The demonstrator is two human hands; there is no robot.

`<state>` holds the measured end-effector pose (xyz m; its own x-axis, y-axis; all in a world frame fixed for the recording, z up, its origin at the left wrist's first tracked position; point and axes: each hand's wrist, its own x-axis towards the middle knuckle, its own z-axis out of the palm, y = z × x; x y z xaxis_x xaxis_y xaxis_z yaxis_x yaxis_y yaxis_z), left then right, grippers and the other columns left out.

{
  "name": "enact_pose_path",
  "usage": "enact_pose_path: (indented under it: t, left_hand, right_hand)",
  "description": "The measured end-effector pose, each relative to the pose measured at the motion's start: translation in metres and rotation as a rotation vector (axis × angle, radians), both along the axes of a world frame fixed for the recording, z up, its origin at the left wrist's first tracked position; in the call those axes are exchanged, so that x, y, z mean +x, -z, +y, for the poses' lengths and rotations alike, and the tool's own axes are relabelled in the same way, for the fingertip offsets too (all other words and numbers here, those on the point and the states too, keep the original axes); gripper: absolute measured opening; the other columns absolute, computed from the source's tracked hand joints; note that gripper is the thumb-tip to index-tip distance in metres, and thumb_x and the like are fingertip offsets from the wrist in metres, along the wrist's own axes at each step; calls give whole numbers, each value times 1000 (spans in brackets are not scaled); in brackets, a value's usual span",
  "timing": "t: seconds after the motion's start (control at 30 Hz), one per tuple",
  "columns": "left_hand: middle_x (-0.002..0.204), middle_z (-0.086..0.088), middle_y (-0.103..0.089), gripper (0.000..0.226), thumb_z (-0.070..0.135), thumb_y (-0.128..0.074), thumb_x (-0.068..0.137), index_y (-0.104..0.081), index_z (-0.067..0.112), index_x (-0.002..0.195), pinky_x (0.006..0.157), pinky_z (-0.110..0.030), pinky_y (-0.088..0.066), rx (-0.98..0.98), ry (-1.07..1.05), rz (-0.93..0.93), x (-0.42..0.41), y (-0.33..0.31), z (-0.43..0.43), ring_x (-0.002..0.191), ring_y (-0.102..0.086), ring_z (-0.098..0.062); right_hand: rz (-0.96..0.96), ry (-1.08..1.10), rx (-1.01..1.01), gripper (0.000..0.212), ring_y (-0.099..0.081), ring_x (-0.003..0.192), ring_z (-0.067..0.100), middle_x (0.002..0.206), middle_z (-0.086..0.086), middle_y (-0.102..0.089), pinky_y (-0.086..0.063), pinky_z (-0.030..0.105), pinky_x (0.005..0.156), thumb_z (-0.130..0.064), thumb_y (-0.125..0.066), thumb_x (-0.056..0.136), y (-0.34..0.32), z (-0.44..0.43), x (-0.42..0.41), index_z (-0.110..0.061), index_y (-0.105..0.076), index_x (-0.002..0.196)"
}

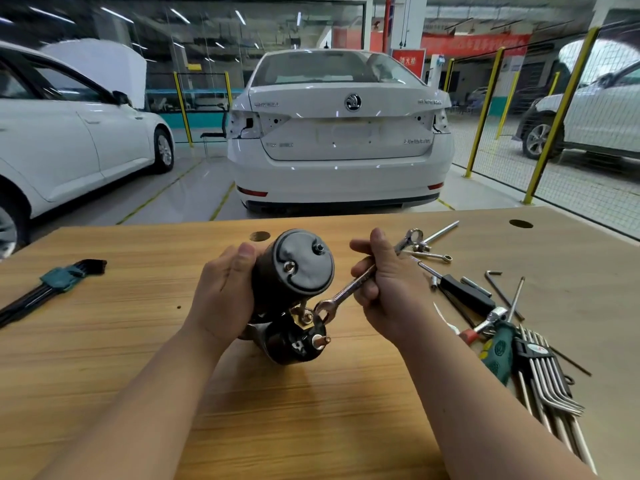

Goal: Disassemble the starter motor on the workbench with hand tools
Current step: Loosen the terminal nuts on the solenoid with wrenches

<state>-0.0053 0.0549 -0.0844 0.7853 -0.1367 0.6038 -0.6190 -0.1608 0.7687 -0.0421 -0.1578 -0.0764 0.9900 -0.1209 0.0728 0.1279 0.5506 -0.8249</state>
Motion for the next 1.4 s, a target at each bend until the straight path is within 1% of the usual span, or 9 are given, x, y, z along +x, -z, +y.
enact_pose_path:
  t: [0.13,0.27,0.33,0.5,0.67,0.87,1.13,1.33,1.4]
  left_hand:
    - [67,17,-57,47,65,-27,98,-63,47,73,62,-27,-35,-48,-52,-147,-2,5,-1,63,-48,-1]
    - [60,11,-53,51,69,-25,96,-59,46,65,56,-33,-37,-43,-91,-145,-3,3,-3,58,-46,-10]
    - [56,11,-50,51,65,-26,96,-56,44,60,55,-34,-36,-1,-144,-134,-3,1,-7,55,-43,-6]
    - [60,27,-56,44,44,-27,95,-61,59,71,53,-8,-31,43,-168,-192,-2,-4,-15,58,-49,8]
    - [59,24,-56,43,44,-29,94,-63,58,73,53,-14,-32,16,-113,-185,6,-1,-16,58,-48,5]
    - [59,22,-58,41,47,-31,90,-66,50,69,56,-16,-35,-67,-51,-133,5,0,-14,59,-50,4]
    - [71,14,-68,41,53,-32,86,-71,47,76,67,-33,-45,-172,-63,-62,-1,2,-7,71,-59,-6]
    - [65,19,-63,41,50,-30,83,-69,46,70,60,-18,-42,-204,-75,-28,-7,1,-7,66,-56,1]
    - [60,19,-60,40,49,-31,80,-68,42,64,60,-23,-40,-228,-52,-8,-9,0,-9,63,-53,0]
  right_hand:
    - [1,-94,135,40,-37,34,6,60,2,-58,-32,17,33,-45,-60,81,-3,4,-1,-9,-68,93]
    - [-49,-214,86,40,-37,34,7,57,2,-56,-32,18,35,-45,-57,82,-6,16,-2,-8,-61,93]
    - [-63,-206,61,40,-37,34,8,56,2,-55,-32,19,36,-47,-56,81,-6,20,-2,-8,-61,91]
    - [-47,-110,60,42,-33,31,8,51,0,-53,-29,17,33,-51,-54,78,-10,16,4,-10,-62,84]
    - [-8,-120,68,44,-34,31,7,50,-1,-53,-30,18,32,-52,-53,80,-8,17,5,-10,-61,86]
    - [69,16,129,44,-34,32,6,52,1,-54,-28,17,32,-48,-44,97,-5,14,-5,-9,-60,86]
    - [103,36,181,43,-36,35,7,55,2,-55,-29,17,35,-46,-43,98,-3,31,-24,-7,-57,87]
    - [107,88,188,43,-38,37,7,57,4,-56,-32,16,37,-45,-44,99,-1,33,-36,-6,-58,88]
    - [158,115,189,40,-38,37,6,57,2,-57,-33,16,37,-44,-44,100,1,35,-38,-7,-59,89]
